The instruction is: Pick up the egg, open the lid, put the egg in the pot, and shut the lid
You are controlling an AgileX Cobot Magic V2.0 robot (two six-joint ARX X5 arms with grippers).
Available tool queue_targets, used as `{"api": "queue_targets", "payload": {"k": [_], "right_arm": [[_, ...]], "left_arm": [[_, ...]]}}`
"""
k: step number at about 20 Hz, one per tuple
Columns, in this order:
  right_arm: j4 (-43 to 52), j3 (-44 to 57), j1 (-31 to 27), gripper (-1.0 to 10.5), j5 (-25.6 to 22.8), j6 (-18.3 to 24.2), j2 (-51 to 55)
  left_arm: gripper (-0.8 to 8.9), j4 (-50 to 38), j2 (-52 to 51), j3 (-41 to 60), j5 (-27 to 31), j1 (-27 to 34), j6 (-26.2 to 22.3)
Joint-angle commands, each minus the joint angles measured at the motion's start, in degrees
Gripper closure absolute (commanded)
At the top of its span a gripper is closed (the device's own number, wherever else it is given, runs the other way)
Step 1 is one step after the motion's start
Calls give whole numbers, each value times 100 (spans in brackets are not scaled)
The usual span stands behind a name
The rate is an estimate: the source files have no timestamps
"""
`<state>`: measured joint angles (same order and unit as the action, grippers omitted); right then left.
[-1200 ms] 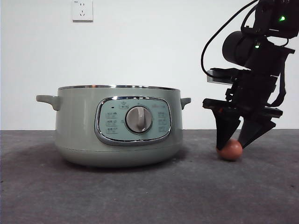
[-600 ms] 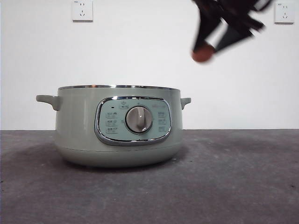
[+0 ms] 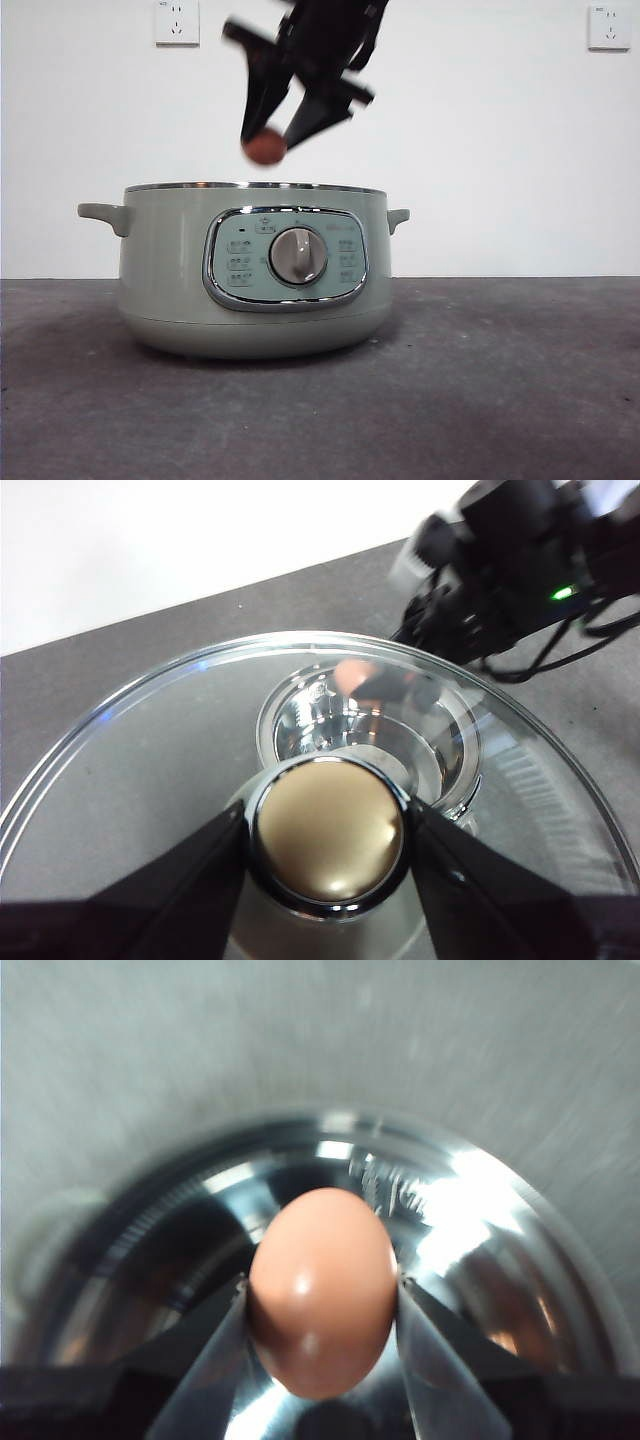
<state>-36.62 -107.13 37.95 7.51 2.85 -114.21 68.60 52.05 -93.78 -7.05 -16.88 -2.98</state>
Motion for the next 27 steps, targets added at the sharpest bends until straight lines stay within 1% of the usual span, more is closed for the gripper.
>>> {"api": "queue_targets", "payload": {"k": [1,6,8,10,15,16,17,18,19,23,25,27], "right_arm": [[-116,-225,76,962,-44,203,-435],[-205,-302,122,962,-50,212,-1062],[-291,-302,138,962,-138,243,-1215],[-385,-302,151,962,-199,343,-1283],[-601,-302,177,958,-262,348,-1392],[-584,-302,190,928,-258,343,-1392],[-601,-330,190,812,-258,339,-1388],[-678,-409,190,664,-256,337,-1386],[-758,-518,190,592,-256,337,-1373],[-1322,-1351,188,592,-243,317,-1178],[-1976,-2026,168,593,-249,317,-1113],[-2647,-2695,111,597,-354,319,-966]], "left_arm": [[820,-243,-70,-81,-44,13,-48],[820,-219,-70,-81,-46,13,-68],[820,-216,-70,-81,-46,13,-74],[820,-214,-70,-81,-46,13,-116],[820,-214,-70,-81,-46,13,-133],[820,-212,-70,-81,-46,13,-133],[820,-212,-68,-81,-46,13,-133],[820,-212,-59,-81,-46,13,-131],[820,-212,-48,-81,-46,13,-133],[821,-210,20,-81,-46,13,-160],[821,-212,20,-81,-46,13,-177],[821,-214,22,-81,-48,13,-203]]}}
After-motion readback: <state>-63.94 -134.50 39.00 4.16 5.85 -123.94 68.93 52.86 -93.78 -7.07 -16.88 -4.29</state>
